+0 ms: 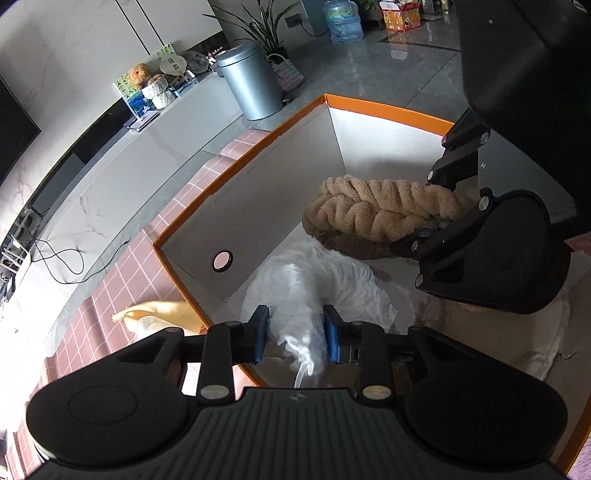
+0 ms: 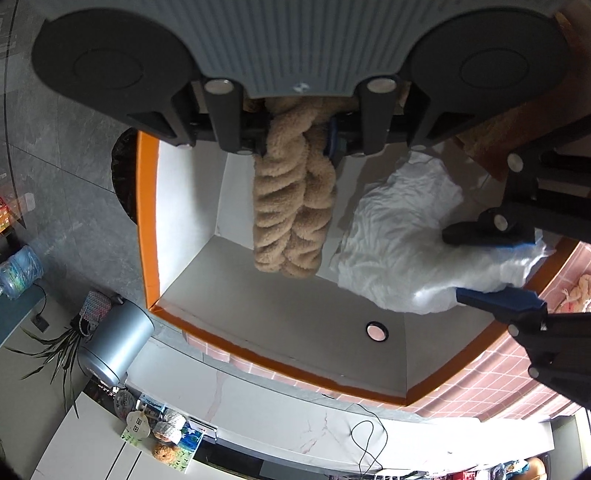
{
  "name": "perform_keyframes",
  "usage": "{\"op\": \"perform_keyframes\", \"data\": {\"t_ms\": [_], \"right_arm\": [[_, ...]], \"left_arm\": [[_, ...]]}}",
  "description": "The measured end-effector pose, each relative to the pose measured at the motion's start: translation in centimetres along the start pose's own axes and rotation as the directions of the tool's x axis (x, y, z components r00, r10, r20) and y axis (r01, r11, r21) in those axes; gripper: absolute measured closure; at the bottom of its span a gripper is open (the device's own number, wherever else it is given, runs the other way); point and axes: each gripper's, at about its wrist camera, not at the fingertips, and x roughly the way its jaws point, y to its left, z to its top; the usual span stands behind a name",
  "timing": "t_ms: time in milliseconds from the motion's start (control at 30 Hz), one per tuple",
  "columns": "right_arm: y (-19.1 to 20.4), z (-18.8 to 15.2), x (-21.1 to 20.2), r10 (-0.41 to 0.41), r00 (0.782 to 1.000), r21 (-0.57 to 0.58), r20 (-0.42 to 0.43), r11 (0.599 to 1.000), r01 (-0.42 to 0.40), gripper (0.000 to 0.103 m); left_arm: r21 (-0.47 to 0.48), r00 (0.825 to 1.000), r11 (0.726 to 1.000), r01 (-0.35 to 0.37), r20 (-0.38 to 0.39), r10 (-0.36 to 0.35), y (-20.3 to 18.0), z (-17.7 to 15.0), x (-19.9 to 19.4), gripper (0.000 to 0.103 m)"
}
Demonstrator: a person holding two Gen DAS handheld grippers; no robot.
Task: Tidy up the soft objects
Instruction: 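Open the left tool to drop the cloth while the right tool drops the rope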
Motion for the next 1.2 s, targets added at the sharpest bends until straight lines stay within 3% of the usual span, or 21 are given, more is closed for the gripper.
{"op": "perform_keyframes", "data": {"t_ms": [333,533,733,933,1200], "right_arm": [[0.0,-0.6,-2.0,-0.059,0.997,-0.044,0.044,0.997,0.061,0.049],[0.0,-0.8,-3.8,-0.082,0.994,-0.047,0.066,0.995,0.085,0.044],[0.2,-1.3,-6.3,-0.113,0.989,-0.042,0.098,0.992,0.117,0.036],[1.3,-1.9,-9.2,-0.160,0.977,0.000,0.142,0.987,0.161,0.035],[4.5,-2.4,-12.6,-0.227,0.950,0.090,0.216,0.973,0.212,0.031]], "left_arm": [[-0.016,0.999,1.000,-0.023,0.046,0.024,0.3,0.1,-1.3,0.044],[-0.016,0.996,0.999,-0.031,0.085,0.032,0.2,0.3,-2.9,0.040],[-0.115,0.989,0.993,-0.012,0.145,0.029,1.4,-0.1,-5.2,0.039],[-0.194,0.972,0.981,0.014,0.231,0.032,2.4,-1.2,-8.2,0.039],[-0.327,0.935,0.942,0.068,0.349,0.054,3.6,-4.7,-12.4,0.039]]}}
